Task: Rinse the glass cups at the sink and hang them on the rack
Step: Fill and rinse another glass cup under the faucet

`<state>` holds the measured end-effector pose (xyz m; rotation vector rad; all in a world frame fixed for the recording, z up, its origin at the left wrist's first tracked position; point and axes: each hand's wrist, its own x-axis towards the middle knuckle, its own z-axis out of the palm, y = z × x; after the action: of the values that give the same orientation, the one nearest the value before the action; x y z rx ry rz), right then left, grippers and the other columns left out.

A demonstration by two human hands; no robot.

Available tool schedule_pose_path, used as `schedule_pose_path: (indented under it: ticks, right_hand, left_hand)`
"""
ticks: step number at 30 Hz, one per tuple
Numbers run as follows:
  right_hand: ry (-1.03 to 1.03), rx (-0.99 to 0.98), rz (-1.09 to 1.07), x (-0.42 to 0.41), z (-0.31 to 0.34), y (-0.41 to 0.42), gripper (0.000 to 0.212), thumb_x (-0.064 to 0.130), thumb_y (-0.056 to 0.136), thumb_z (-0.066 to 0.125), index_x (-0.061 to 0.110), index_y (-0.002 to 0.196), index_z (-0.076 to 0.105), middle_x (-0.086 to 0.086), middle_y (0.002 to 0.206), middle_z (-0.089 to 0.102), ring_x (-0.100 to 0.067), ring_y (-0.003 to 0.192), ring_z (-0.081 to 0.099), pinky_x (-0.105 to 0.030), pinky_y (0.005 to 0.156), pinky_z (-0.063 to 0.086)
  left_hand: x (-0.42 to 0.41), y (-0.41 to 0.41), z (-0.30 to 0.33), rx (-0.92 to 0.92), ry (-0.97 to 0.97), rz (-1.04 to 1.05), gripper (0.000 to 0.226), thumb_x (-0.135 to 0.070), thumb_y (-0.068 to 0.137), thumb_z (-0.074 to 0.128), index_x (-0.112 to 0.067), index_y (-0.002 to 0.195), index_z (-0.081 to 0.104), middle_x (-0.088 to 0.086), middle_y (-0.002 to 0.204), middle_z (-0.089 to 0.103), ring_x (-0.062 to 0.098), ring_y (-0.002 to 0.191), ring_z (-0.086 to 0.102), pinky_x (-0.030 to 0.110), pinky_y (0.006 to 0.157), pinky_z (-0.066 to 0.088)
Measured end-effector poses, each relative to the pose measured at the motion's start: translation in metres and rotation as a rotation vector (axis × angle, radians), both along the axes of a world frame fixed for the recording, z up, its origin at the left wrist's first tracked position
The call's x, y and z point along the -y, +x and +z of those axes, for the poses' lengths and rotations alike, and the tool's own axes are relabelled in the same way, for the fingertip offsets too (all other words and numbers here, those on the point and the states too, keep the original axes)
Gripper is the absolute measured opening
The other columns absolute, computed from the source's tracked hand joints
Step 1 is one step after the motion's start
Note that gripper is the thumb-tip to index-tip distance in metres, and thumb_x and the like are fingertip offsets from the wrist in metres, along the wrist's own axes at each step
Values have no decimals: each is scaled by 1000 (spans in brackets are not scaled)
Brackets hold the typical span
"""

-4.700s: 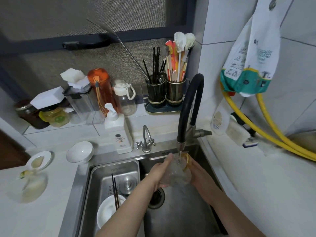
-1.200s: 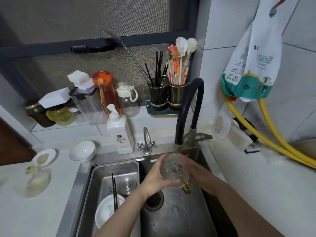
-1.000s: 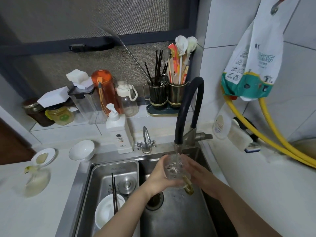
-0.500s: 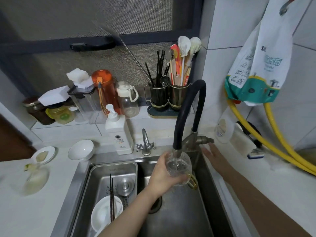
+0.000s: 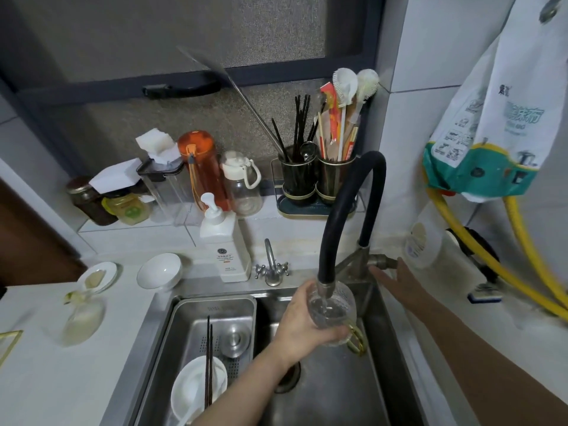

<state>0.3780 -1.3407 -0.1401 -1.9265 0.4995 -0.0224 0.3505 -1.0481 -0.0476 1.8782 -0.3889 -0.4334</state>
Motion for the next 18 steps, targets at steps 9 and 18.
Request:
schedule_pose_path:
  ticks: [9, 18]
  right_hand:
    - [-21, 39, -16, -48, 61, -24, 110, 83, 58, 60, 11, 139, 38, -8, 142, 46, -24, 132, 43, -45, 113, 32]
    - [357, 43, 265, -119, 116, -93, 28, 15, 94, 56, 21, 119, 66, -2, 120, 69, -16, 112, 64, -37, 102, 47]
  left_hand:
    - [1, -5, -1, -29, 3, -6, 100, -36, 50, 92, -33, 134, 39, -12, 119, 64, 3, 110, 62, 34, 102, 48]
    - [-12, -5, -5, -67, -23, -9, 93, -28, 51, 93, -33, 129, 42, -8, 122, 61, 1, 114, 59, 26, 102, 47]
